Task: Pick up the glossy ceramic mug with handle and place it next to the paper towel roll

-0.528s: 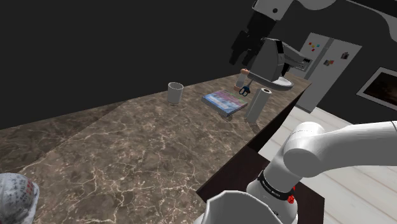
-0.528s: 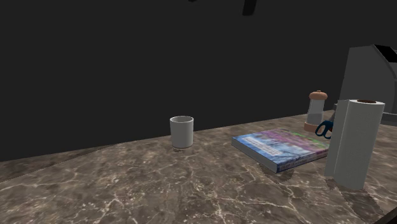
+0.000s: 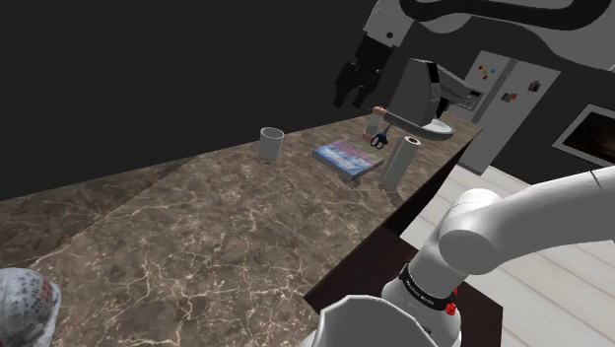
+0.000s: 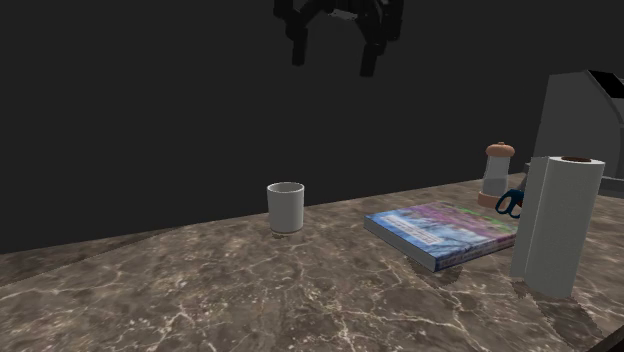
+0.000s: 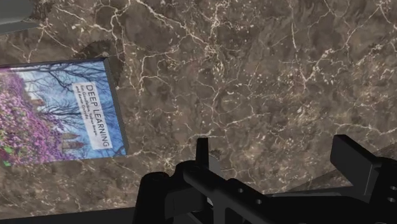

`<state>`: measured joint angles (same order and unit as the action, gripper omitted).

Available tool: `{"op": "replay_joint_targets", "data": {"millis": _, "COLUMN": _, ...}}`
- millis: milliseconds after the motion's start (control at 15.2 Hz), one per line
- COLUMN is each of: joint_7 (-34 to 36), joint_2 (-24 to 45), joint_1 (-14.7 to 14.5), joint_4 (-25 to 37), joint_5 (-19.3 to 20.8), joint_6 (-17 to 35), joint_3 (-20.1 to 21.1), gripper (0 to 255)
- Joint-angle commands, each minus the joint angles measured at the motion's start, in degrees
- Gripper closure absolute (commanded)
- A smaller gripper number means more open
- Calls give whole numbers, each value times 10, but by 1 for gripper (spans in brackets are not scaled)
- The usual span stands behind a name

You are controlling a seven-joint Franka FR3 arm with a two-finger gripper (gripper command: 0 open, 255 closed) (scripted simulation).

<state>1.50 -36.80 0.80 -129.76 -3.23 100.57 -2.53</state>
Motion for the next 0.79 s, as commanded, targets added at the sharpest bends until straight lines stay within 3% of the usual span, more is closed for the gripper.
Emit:
{"op": "replay_joint_targets", "data": {"millis": 0, "joint_7": -14, "joint_2": 36, "joint_1": 0, "joint_4": 4, "joint_5": 2, "joint_6": 29, "joint_3": -8, "gripper": 0}}
{"op": "replay_joint_targets", "data": {"millis": 726, "joint_7": -87, "joint_2": 260, "joint_1": -1, "joint_4": 87, "joint_5": -6, "joint_6": 148, "joint_3": -44, "gripper": 0}}
